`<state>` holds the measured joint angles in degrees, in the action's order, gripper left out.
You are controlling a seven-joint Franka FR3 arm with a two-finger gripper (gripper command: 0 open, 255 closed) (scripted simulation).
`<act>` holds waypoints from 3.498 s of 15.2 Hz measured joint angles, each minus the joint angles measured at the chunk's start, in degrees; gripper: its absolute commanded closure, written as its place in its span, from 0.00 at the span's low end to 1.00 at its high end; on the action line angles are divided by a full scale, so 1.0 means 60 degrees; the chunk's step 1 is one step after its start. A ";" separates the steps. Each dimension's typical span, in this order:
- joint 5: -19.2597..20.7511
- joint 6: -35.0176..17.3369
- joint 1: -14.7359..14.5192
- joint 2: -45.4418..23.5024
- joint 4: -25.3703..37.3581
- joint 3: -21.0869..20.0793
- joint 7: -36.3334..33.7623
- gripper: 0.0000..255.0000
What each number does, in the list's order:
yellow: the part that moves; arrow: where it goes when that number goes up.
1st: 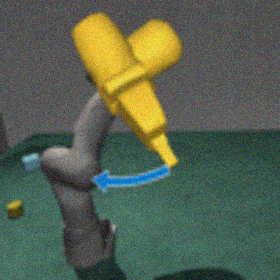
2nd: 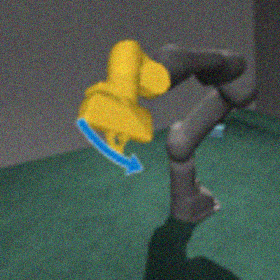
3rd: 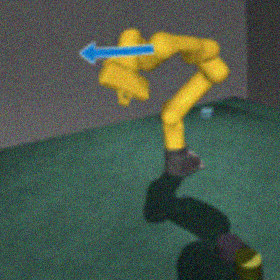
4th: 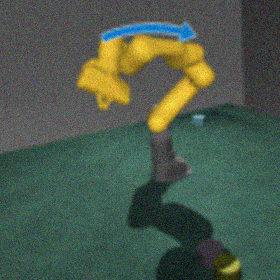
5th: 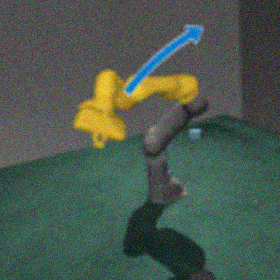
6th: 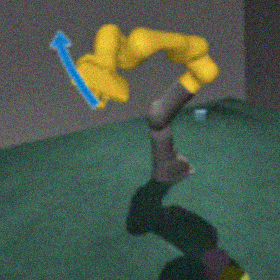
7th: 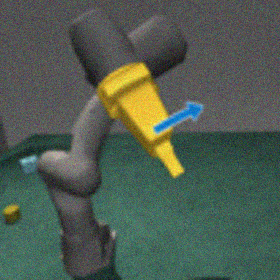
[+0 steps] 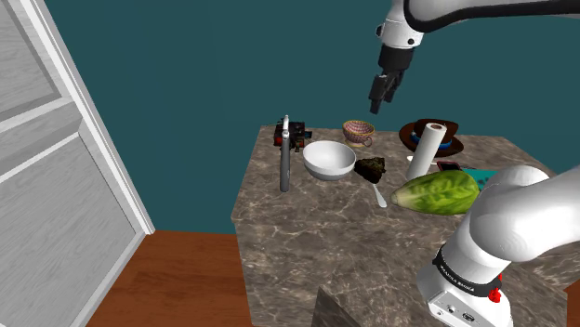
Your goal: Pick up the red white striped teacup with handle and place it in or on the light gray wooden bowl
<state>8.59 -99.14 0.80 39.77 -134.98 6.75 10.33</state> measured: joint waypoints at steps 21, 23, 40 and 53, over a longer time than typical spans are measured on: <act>0.0415 -0.4847 0.0614 -0.6787 0.1918 0.1716 0.1440 0.00; 0.0309 -0.5081 0.0692 -0.7355 0.2248 0.1779 0.1587 0.00; 0.0168 -0.5945 0.0824 -0.8060 0.2100 0.1834 0.1719 1.00; 0.0215 -0.5429 0.0788 -0.7749 0.2310 0.1832 0.1732 1.00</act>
<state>9.88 -131.72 5.53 -6.72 -121.12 17.74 20.72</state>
